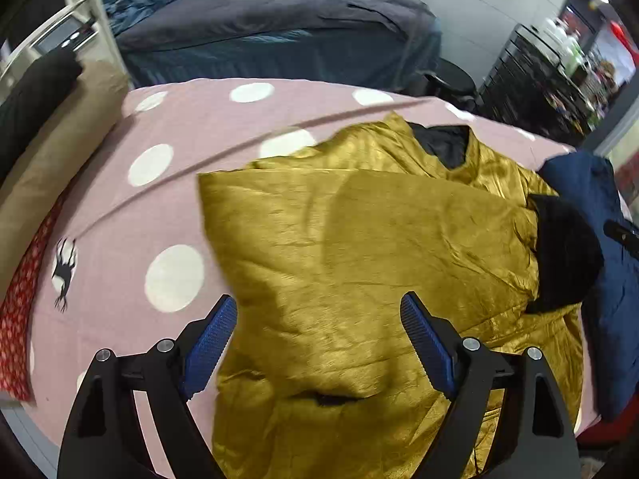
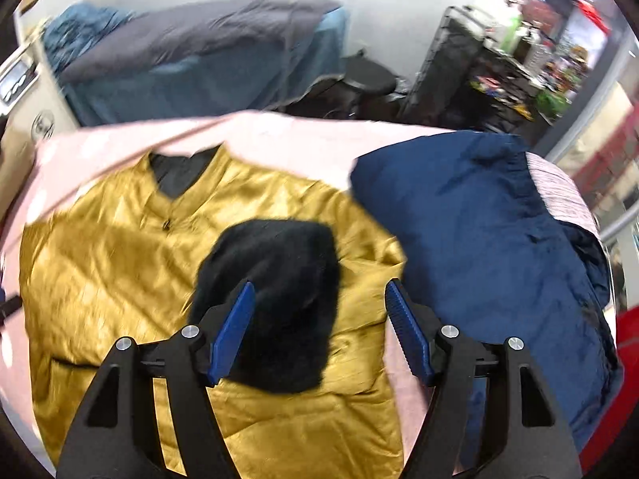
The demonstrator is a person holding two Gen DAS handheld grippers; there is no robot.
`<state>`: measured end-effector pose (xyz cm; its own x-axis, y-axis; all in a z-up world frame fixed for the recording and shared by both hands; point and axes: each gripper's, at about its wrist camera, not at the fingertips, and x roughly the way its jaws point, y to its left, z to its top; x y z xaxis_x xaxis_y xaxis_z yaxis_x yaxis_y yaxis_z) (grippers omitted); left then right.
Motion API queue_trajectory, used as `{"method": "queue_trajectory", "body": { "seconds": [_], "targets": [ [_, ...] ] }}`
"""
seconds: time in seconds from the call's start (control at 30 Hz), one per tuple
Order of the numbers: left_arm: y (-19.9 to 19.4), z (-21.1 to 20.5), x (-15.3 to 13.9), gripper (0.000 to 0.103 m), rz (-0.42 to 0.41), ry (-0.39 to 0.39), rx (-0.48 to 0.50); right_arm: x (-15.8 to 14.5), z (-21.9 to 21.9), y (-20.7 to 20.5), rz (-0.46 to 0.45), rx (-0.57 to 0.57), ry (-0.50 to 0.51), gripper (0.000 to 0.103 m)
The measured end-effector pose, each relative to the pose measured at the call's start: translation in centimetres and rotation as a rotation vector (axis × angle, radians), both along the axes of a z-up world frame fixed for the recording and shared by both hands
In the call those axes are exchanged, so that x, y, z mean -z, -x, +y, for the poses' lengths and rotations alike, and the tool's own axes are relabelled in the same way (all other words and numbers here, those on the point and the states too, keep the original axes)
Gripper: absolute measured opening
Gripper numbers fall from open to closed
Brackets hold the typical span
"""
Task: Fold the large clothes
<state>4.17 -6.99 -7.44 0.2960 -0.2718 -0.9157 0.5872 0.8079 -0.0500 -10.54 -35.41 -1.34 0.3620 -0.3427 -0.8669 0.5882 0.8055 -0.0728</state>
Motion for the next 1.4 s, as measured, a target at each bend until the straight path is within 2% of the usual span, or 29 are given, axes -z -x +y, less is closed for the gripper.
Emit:
{"method": "queue_trajectory", "body": {
  "seconds": [0.17,0.23,0.3,0.33,0.37,0.47,0.57,0.63,0.77,0.87,1.03,1.13,1.2,1.4],
  "targets": [
    [0.1,-2.8,2.0,0.083,0.009,-0.075,0.089,2.5,1.2,-1.5,0.051,-0.103,-0.112,0.068],
    [-0.1,-3.4,3.6,0.084,0.022,-0.130,0.107,4.4,2.0,-2.3,0.108,-0.135,-0.129,0.068],
    [-0.8,-3.4,4.8,0.084,0.052,-0.145,0.106,7.0,2.0,-2.7,0.201,-0.092,-0.146,0.068],
    [-1.0,-3.2,5.2,0.085,0.064,-0.146,0.102,7.7,1.7,-2.6,0.220,-0.066,-0.178,0.068],
    [-1.4,-3.0,5.7,0.088,0.075,-0.148,0.096,8.8,1.2,-2.2,0.228,-0.015,-0.259,0.068],
    [-2.4,-2.4,6.9,0.095,0.078,-0.166,0.086,9.9,1.1,-1.2,0.219,0.032,-0.369,0.068],
    [-3.8,-1.8,8.6,0.097,0.150,-0.169,0.060,10.7,2.2,-0.9,0.266,-0.031,-0.349,0.068],
    [-4.3,-1.9,8.9,0.097,0.168,-0.163,0.048,11.0,2.3,-0.5,0.267,-0.040,-0.339,0.068],
    [-3.9,-2.9,9.3,0.098,0.136,-0.193,0.063,12.0,1.1,-0.2,0.255,0.011,-0.394,0.069],
    [-3.8,-3.2,9.7,0.098,0.127,-0.194,0.052,13.2,0.6,-0.5,0.294,0.023,-0.369,0.085],
    [-4.0,-3.9,10.3,0.098,0.138,-0.201,0.058,14.8,0.4,-1.4,0.324,0.013,-0.377,0.089],
    [-4.4,-4.0,10.7,0.098,0.142,-0.194,0.059,16.2,-0.2,-1.8,0.324,0.015,-0.434,0.096],
    [-5.1,-4.4,10.8,0.098,0.137,-0.191,0.054,16.8,-0.9,-1.9,0.308,0.025,-0.465,0.098],
    [-4.8,-4.7,10.7,0.098,0.103,-0.180,0.029,16.9,-1.1,-1.9,0.307,0.042,-0.462,0.099]
  ]
}}
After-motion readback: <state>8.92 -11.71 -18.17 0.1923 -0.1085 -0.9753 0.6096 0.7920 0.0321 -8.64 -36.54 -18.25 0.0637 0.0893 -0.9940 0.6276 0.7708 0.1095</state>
